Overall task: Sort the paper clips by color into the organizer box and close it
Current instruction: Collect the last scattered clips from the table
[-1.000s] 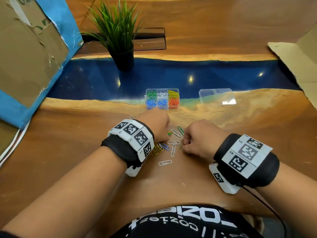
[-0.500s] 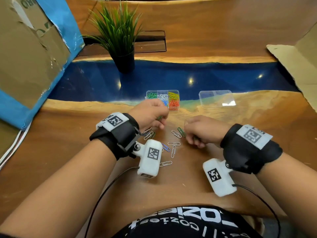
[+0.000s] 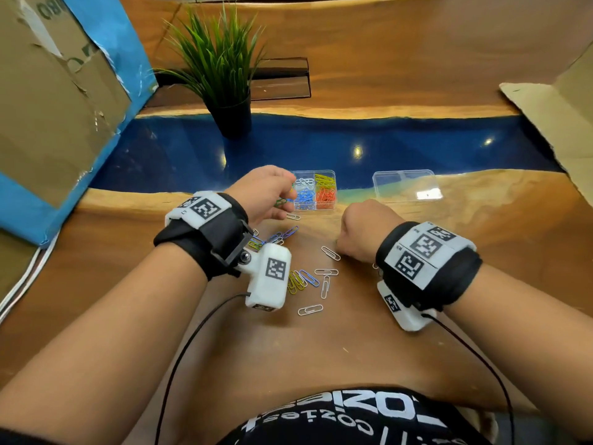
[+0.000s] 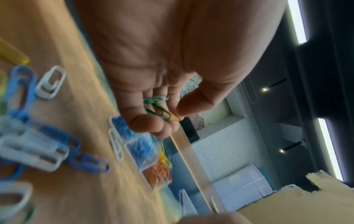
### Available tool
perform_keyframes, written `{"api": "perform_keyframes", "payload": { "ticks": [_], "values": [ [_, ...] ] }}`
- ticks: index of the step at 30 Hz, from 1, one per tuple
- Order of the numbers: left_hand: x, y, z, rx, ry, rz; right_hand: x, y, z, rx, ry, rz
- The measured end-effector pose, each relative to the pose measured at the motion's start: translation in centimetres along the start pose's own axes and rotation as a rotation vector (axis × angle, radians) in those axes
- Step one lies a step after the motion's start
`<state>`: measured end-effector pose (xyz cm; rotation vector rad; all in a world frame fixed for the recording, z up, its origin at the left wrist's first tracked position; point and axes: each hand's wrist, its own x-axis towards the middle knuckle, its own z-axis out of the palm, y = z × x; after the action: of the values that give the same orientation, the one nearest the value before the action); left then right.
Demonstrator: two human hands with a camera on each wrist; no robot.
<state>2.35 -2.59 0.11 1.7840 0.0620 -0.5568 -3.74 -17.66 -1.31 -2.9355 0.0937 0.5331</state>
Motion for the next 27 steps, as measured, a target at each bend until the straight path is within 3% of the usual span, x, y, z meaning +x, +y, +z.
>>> {"api": "perform_keyframes", "payload": {
  "ticks": [3,6,9,13,16,27],
  "values": [
    [1.3,0.5,-1.2,0.110,0.066,0.047,0.0,-0.6,-0.3,-0.118,-0.045,-0.007],
    [2.4,1.1,-1.8,0.172,0.110,0.056,0.3,-0.5,-0.7,-0.054,-0.101,0.006],
    [3.2,2.1,-1.9,0.134,0.097,-0.019,1.4,-0.3,-1.3,0.262,-0.174,0.057],
    [4.0,3.2,-1.7,0.031,0.104,-0.121,2.6,-0.5,-2.3,0.905,-0.286,0.175],
    [4.4,3.4,-1.0,0.020,0.160,-0.103,3.6,-1.0,-3.5,1.124,-0.299,0.178],
    [5.0,3.2,-1.1,-0.048,0.185,-0.145,6.9,-3.2,-5.4,1.309,-0.165,0.263]
  ]
}}
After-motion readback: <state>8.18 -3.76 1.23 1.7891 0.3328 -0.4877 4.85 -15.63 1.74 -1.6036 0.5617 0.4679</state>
